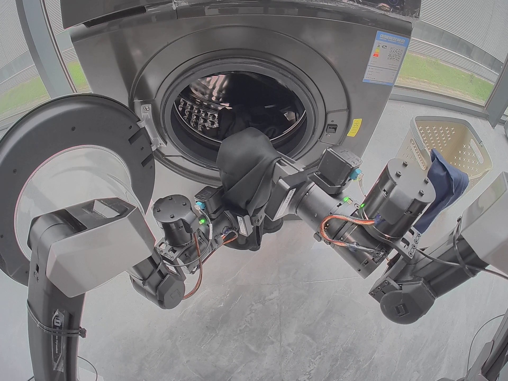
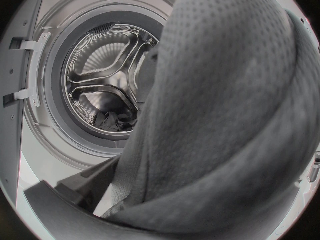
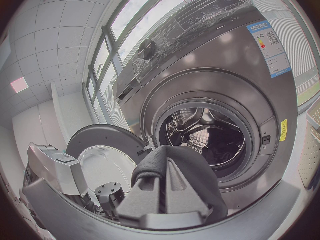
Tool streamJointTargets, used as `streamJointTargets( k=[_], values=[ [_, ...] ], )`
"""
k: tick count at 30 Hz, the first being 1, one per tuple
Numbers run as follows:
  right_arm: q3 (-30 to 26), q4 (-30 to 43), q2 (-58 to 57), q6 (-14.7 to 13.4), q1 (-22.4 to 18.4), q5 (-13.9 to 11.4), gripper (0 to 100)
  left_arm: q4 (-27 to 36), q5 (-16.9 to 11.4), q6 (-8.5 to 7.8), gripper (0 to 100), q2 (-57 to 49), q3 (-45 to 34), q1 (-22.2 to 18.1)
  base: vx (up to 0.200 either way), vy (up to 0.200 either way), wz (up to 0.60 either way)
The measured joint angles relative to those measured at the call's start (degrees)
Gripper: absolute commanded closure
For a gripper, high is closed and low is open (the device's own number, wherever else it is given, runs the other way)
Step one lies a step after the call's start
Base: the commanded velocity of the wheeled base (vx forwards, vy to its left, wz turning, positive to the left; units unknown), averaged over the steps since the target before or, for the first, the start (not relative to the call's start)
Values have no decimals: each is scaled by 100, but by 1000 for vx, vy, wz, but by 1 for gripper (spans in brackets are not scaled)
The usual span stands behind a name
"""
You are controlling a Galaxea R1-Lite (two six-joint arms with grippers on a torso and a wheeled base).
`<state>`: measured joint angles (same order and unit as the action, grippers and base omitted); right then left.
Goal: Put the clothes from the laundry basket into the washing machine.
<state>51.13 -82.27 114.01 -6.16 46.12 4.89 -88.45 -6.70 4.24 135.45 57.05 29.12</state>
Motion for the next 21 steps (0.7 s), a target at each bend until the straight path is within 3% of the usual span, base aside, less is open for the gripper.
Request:
streamJointTargets(
  k=[8,15,21],
  values=[
    [-74,-2,-54,-5,-222,1,100,0,66,33,100,-98,99,-84,0,0,0],
    [-243,-30,-34,-9,-731,0,100,-1,107,227,100,-625,-127,-96,0,0,0],
    [-350,-216,200,-9,-922,-11,100,-4,116,333,100,-1058,-444,-77,0,0,0]
  ],
)
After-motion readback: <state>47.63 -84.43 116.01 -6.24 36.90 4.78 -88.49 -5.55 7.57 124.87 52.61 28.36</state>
